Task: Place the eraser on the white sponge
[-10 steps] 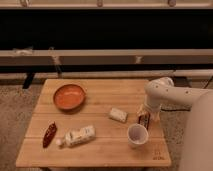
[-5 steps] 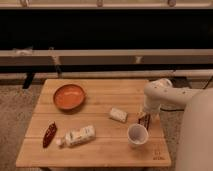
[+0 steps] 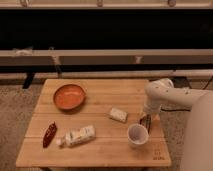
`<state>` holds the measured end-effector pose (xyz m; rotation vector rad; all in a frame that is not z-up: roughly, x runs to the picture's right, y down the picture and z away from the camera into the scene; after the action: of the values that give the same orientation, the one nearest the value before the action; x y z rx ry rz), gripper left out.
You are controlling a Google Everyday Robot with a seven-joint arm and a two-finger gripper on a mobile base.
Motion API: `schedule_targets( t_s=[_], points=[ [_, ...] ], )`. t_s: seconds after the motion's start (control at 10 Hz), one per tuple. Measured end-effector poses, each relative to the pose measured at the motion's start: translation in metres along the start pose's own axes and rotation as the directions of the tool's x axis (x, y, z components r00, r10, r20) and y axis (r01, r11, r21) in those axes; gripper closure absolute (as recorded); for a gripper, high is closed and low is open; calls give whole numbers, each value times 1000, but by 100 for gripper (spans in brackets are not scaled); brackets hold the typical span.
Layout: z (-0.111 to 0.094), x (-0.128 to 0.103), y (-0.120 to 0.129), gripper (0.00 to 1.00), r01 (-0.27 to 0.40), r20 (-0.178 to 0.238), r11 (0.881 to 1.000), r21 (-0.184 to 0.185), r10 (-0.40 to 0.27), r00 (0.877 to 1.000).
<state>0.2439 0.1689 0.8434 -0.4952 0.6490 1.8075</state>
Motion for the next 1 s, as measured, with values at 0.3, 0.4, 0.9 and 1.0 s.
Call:
schedule_targets(
  t_s=[0.3, 0.4, 0.9, 1.0],
  points=[
    [-33, -2, 15, 100, 26, 70, 1000, -9, -25, 997],
    [-49, -3, 24, 100, 42, 103, 999, -13, -41, 994],
    [-104, -12, 58, 100, 113, 239, 993, -18, -106, 965],
    [-111, -12, 61, 100, 121, 257, 993, -16, -113, 960]
  ],
)
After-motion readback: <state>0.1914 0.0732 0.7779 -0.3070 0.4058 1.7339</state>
